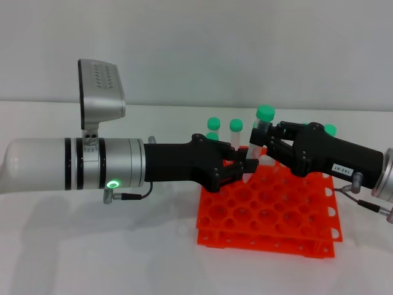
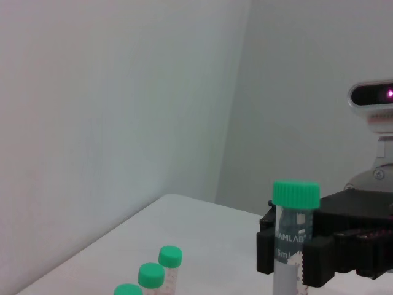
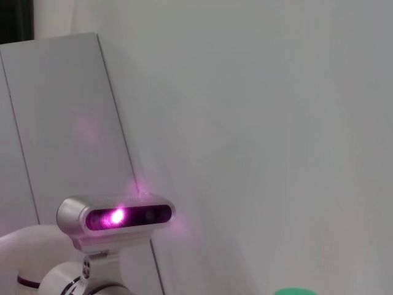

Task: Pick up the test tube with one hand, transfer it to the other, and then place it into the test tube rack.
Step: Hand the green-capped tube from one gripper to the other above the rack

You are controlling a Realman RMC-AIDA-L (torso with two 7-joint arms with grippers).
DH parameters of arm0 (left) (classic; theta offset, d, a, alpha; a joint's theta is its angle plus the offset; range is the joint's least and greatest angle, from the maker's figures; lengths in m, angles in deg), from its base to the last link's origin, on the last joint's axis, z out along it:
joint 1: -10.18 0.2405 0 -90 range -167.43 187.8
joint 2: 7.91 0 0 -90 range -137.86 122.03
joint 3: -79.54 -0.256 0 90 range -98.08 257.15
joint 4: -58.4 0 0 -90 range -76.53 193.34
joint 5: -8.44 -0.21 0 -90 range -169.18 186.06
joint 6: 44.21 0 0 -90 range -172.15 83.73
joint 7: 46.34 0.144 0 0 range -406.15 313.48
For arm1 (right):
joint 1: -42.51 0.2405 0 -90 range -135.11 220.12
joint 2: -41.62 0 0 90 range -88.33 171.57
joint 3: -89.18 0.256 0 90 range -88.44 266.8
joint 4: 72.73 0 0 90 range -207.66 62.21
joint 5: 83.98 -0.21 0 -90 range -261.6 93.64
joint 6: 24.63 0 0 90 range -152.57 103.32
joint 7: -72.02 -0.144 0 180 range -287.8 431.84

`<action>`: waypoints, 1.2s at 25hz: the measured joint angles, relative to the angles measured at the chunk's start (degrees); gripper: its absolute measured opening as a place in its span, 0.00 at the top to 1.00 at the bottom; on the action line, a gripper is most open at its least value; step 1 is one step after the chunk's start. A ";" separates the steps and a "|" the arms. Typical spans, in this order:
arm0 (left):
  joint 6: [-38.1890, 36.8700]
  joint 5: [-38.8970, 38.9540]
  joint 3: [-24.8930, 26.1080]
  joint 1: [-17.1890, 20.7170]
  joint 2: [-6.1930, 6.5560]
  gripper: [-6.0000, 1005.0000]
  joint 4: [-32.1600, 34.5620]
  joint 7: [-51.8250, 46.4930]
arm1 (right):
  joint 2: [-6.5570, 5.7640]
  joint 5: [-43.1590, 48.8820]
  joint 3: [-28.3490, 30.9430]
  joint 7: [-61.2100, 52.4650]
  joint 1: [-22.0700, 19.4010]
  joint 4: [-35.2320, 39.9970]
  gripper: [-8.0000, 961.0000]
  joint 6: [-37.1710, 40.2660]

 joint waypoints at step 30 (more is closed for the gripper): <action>0.24 13.74 -0.24 7.33 -0.34 0.32 -3.19 13.07 | 0.25 0.30 4.36 1.35 -0.67 -0.01 0.78 -3.02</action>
